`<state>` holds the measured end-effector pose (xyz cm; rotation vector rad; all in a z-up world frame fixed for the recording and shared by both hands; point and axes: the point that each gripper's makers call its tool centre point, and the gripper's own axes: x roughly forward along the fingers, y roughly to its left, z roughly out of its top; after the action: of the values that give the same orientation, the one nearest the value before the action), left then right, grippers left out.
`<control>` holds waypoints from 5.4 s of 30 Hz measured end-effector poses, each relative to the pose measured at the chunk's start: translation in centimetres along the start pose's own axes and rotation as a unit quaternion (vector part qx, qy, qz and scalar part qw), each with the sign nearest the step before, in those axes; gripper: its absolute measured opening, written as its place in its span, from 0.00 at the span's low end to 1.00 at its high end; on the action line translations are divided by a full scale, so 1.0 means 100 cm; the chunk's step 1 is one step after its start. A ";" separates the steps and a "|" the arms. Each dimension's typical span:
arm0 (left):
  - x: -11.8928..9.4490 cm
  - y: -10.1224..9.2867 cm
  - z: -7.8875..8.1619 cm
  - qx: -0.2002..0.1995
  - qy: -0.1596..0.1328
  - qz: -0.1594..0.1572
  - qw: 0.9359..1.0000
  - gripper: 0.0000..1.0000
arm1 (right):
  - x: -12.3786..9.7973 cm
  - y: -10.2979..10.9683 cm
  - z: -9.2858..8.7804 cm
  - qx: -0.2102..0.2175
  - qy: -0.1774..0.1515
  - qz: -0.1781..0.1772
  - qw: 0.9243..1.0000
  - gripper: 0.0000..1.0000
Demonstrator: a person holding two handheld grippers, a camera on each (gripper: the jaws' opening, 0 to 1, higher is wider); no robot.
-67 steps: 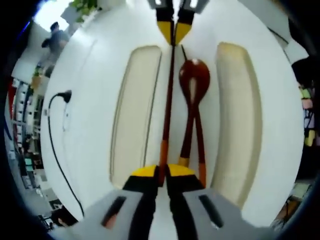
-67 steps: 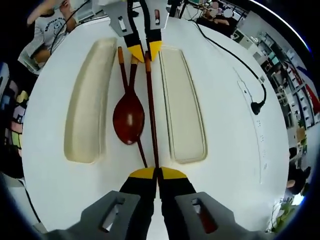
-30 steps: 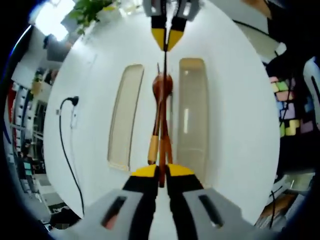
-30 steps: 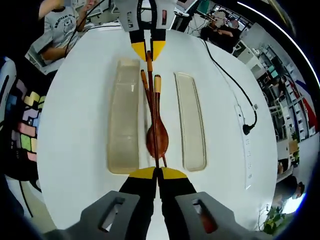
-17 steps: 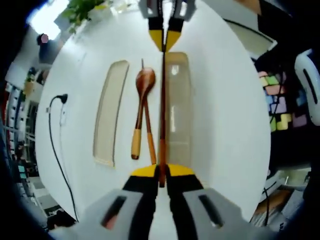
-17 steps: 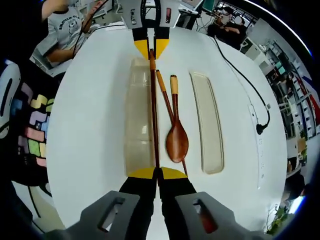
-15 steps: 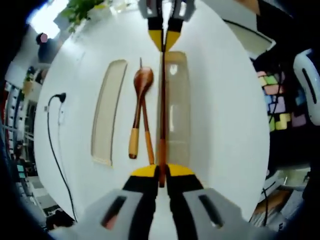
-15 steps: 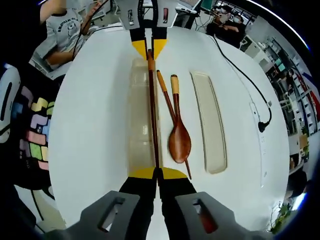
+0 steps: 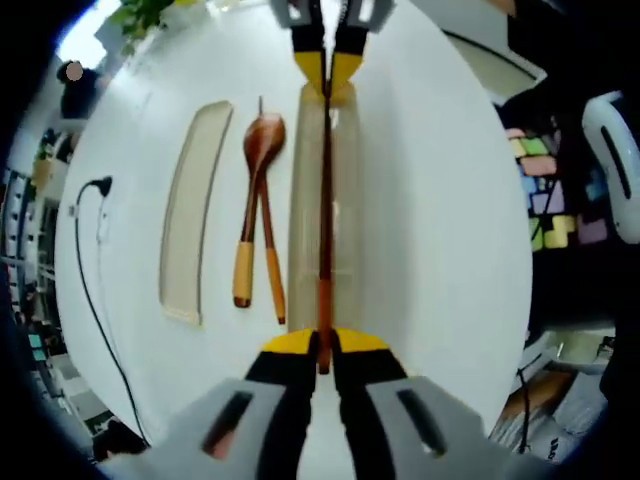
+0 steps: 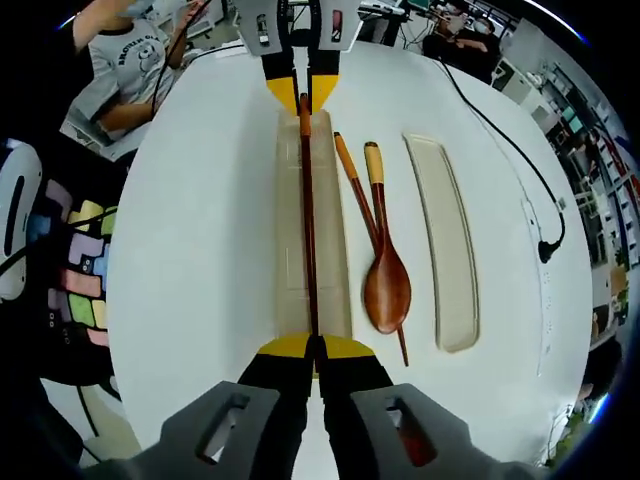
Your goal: Arrange the utensils inside the cutlery case until each visible utensil rests in its matching compartment.
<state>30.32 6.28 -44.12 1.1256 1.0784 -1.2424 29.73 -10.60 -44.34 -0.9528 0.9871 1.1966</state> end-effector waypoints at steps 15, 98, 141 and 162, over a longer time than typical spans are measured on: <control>0.008 -0.005 0.001 -0.016 -0.019 -0.024 0.999 0.06 | 0.002 0.004 -0.003 0.018 0.001 0.019 1.000 0.01; 0.024 0.045 0.056 -0.061 -0.079 0.031 0.995 0.07 | 0.000 -0.056 -0.027 0.025 0.005 -0.063 0.998 0.08; 0.039 0.051 0.044 -0.031 -0.071 0.025 0.997 0.06 | 0.025 -0.070 -0.033 0.013 -0.075 -0.055 0.996 0.00; 0.033 0.050 0.056 -0.127 -0.166 -0.066 0.976 0.05 | 0.022 -0.065 -0.039 0.082 -0.123 -0.005 0.989 0.00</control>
<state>35.39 0.32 -46.47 0.6339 1.0322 -1.2995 36.03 -14.42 -47.20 -0.6630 0.8668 1.1736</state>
